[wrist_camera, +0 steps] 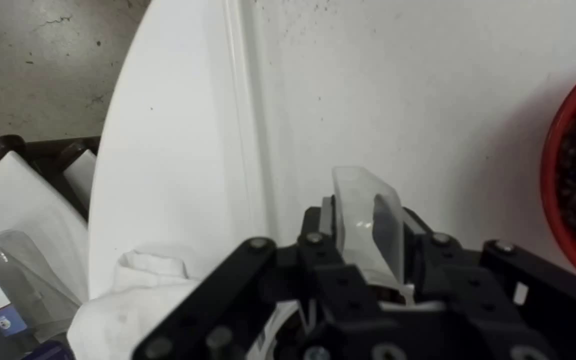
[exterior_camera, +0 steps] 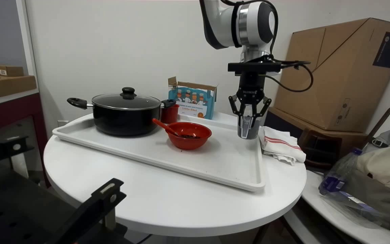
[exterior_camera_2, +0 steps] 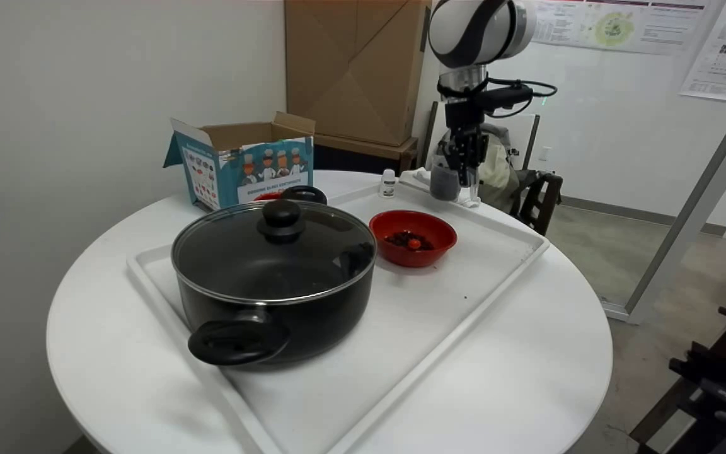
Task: Pour some of the things in the jug into the red bowl
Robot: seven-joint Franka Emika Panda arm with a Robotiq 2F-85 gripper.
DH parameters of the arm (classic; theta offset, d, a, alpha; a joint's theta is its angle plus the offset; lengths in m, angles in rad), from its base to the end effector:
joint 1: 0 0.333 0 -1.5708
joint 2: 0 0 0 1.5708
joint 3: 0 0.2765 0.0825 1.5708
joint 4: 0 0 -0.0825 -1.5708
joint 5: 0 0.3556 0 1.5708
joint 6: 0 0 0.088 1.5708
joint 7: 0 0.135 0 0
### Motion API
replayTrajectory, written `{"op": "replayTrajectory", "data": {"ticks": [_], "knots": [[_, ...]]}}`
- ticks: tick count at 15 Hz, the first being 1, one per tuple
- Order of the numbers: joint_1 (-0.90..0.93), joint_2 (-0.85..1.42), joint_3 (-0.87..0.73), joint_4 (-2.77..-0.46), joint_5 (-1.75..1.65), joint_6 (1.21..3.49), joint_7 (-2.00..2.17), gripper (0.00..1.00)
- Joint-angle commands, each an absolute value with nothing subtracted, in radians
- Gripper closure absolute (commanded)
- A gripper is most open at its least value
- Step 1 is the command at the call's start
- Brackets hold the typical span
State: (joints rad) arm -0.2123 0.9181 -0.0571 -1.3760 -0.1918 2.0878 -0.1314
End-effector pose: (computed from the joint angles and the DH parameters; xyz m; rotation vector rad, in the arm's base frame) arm 0.6249 -0.1823 0.1141 2.9613 -0.0116 -0.3602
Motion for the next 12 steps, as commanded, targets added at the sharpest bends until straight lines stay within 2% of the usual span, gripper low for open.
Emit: {"op": "replayTrajectory", "data": {"ticks": [1, 12], "knots": [[-0.186, 0.953, -0.092, -1.387, -0.137, 2.216, 0.005, 0.93], [-0.152, 0.910, -0.062, -1.483, -0.038, 2.255, 0.072, 0.93]]}}
